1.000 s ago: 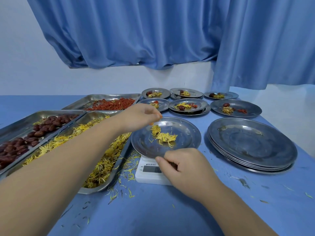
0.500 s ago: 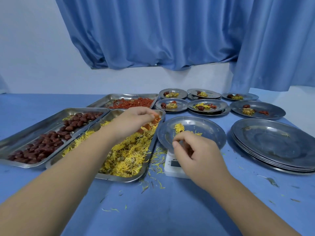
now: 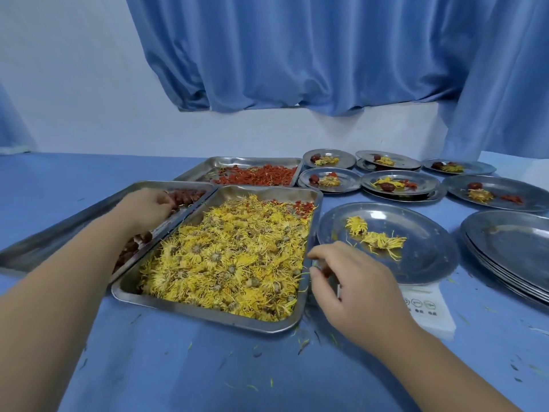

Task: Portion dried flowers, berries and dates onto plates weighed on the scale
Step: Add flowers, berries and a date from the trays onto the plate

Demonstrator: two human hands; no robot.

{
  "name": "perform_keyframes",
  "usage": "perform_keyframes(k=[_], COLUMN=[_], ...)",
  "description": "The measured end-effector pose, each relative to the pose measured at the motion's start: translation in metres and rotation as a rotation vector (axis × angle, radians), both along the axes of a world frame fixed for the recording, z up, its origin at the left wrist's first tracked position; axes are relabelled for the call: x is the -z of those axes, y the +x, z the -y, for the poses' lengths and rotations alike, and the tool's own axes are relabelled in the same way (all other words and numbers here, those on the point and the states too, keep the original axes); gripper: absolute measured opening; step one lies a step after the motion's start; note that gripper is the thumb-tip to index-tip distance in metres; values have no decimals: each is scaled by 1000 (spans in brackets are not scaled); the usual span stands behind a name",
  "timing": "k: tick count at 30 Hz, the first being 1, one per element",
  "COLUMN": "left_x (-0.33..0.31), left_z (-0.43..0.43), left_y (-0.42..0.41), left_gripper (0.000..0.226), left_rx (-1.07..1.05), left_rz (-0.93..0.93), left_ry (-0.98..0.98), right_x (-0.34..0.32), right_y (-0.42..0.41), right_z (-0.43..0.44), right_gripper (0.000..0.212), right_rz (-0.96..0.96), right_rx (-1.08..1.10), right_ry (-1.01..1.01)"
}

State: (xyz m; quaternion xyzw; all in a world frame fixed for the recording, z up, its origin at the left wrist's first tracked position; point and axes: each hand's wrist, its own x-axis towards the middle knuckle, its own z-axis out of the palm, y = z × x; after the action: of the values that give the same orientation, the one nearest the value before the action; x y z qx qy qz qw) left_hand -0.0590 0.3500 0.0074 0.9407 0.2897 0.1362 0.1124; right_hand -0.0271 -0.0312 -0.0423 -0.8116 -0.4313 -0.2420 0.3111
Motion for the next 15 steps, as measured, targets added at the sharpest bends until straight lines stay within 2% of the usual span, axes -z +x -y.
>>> perform_keyframes(k=[3,6,9,15], left_x=[15,26,33,27], left_z=[-27,-36,-37,-26], left_y=[-7,-13,-16,-18], left_gripper=[29,39,44,25], left_rx=[-58,-62,-73,-52], left_rz=[-170,-267,-210,8], left_ry=[-20,-45,-57,-57], right_x=[1,2,4,2], right_y=[2,1,2,3], right_z=[0,0,0,2], right_gripper=[12,18,22,23], right_rz=[11,40,35,21], right_rx=[1,-16,-37,-42], right_ry=[-11,-12,1,41])
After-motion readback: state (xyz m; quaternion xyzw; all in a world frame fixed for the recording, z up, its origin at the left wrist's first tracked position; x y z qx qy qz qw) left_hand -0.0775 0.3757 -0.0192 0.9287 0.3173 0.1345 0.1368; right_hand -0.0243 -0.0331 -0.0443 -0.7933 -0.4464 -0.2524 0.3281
